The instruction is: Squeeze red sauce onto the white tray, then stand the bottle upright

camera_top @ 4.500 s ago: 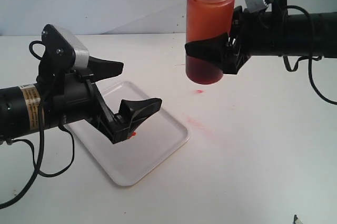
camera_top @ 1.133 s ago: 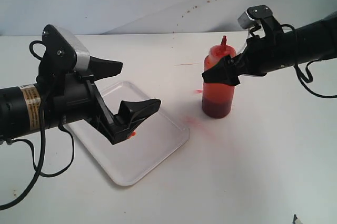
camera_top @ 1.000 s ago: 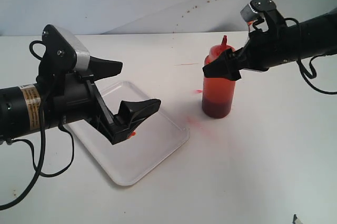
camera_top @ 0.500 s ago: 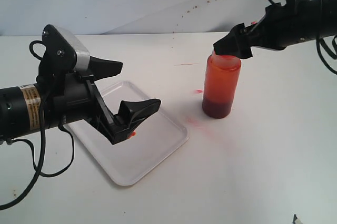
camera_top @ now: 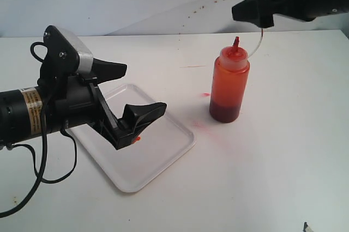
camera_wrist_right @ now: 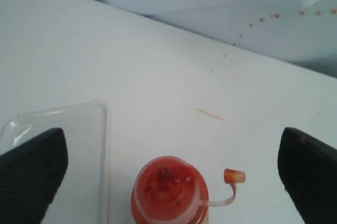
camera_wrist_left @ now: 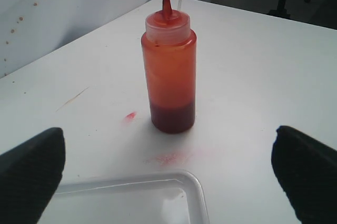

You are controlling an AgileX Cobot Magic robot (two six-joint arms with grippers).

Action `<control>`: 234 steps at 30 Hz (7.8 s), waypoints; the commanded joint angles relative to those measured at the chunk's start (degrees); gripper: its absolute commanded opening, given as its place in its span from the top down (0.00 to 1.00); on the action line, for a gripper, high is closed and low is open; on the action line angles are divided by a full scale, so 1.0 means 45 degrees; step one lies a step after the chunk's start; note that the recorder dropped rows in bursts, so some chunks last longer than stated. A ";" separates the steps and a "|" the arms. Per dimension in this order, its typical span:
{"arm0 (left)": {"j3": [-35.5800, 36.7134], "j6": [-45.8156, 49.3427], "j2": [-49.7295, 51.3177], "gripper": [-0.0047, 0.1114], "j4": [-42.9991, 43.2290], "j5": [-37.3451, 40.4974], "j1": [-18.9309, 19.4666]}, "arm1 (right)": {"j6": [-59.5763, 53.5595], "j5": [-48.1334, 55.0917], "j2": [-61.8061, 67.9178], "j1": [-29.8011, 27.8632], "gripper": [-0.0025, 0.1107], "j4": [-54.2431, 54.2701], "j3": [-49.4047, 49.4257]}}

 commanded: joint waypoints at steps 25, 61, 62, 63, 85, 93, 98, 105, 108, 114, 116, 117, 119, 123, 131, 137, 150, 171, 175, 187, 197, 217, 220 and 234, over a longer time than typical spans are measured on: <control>-0.0062 -0.0057 -0.0078 0.06 -0.0170 0.0083 -0.0036 | 0.6909 0.0465 -0.8978 -0.0014 0.70 -0.7130 0.0762; -0.0062 -0.2352 -0.5305 0.06 0.1929 -0.0464 -0.0036 | 0.8201 -0.2723 -1.7542 -0.0014 0.98 -0.8623 0.9183; -0.0062 -0.2380 -0.5549 0.06 0.1929 -0.0464 -0.0036 | 0.8201 -0.2723 -1.7542 -0.0014 0.98 -0.8623 0.9183; -0.0062 -0.2380 -0.5725 0.06 0.1929 -0.0464 -0.0036 | 0.8201 -0.2723 -1.7542 -0.0014 0.98 -0.8623 0.9183; -0.0062 -0.2742 -0.7326 0.19 0.1918 -0.0413 -0.0036 | 0.8201 -0.2672 -1.7542 -0.0014 0.98 -0.8602 0.9183; -0.0062 -0.2685 -0.7326 0.93 0.1946 -0.0358 -0.0036 | 0.8230 -0.2674 -1.7542 -0.0014 0.98 -0.8602 0.9183; -0.0062 -0.2642 -0.7326 0.96 0.2067 -0.0358 -0.0036 | 0.8230 -0.2674 -1.7542 -0.0014 0.98 -0.8602 0.9183; -0.0062 -0.2642 -0.7326 0.96 0.2067 -0.0358 -0.0036 | 0.8230 -0.2674 -1.7542 -0.0014 0.98 -0.8602 0.9183; -0.0062 -0.2642 -0.7326 0.96 0.2067 -0.0358 -0.0036 | 0.8230 -0.2674 -1.7542 -0.0014 0.98 -0.8602 0.9183; -0.0062 -0.2642 -0.7326 0.96 0.2067 -0.0358 -0.0036 | 0.8230 -0.2674 -1.7542 -0.0014 0.98 -0.8602 0.9183; -0.0062 -0.2642 -0.7326 0.96 0.2067 -0.0358 -0.0036 | 0.8230 -0.2674 -1.7542 -0.0014 0.98 -0.8602 0.9183; -0.0062 -0.2642 -0.7326 0.96 0.2067 -0.0358 -0.0036 | 0.8230 -0.2674 -1.7542 -0.0014 0.98 -0.8602 0.9183; -0.0062 -0.2642 -0.7326 0.96 0.2067 -0.0358 -0.0036 | 0.8230 -0.2674 -1.7542 -0.0014 0.98 -0.8602 0.9183; -0.0062 -0.2642 -0.7326 0.96 0.2067 -0.0358 -0.0036 | 0.8230 -0.2674 -1.7542 -0.0014 0.98 -0.8602 0.9183; -0.0062 -0.2642 -0.7326 0.96 0.2067 -0.0358 -0.0036 | 0.8203 -0.2674 -1.7542 -0.0014 0.98 -0.8602 0.9183; -0.0062 -0.2642 -0.7326 0.96 0.2067 -0.0358 -0.0036 | 0.8203 -0.2674 -1.7542 -0.0014 0.98 -0.8602 0.9183; 0.0872 -0.5045 -1.0913 0.96 0.2210 0.6076 0.0119 | 0.8203 -0.2674 -1.7542 -0.0014 0.98 -0.8602 0.9183; 0.5717 -0.6752 -1.8314 0.96 0.2210 0.6738 0.4692 | 0.8203 -0.2731 -1.7542 -0.0014 0.98 -0.8602 0.9183; 0.5741 -0.7069 -1.8314 0.96 0.2210 0.6711 0.4692 | 0.8203 -0.2731 -1.7542 -0.0014 0.98 -0.8602 0.9183; 0.5793 0.6143 -1.8314 0.96 -1.0059 1.1366 0.4692 | 0.8203 -0.2731 -1.7542 -0.0014 0.98 -0.8602 0.9183; 0.6870 0.7624 -1.8314 0.96 -1.1206 1.1500 0.4692 | 0.8203 -0.2731 -1.7542 -0.0014 0.98 -0.8602 0.9183; 0.7424 0.7541 -1.8314 0.96 -1.1206 1.1332 0.4692 | 0.8203 -0.2731 -1.7542 -0.0014 0.98 -0.8602 0.9183; 0.7424 0.7624 -1.8314 0.96 -1.1116 1.1332 0.4692 | 0.8203 -0.2731 -1.7542 -0.0014 0.98 -0.8602 0.9183; 0.7424 0.7624 -1.8314 0.96 -1.1120 1.1332 0.5275 | 0.8203 -0.2731 -1.7542 -0.0014 0.98 -0.8602 0.9183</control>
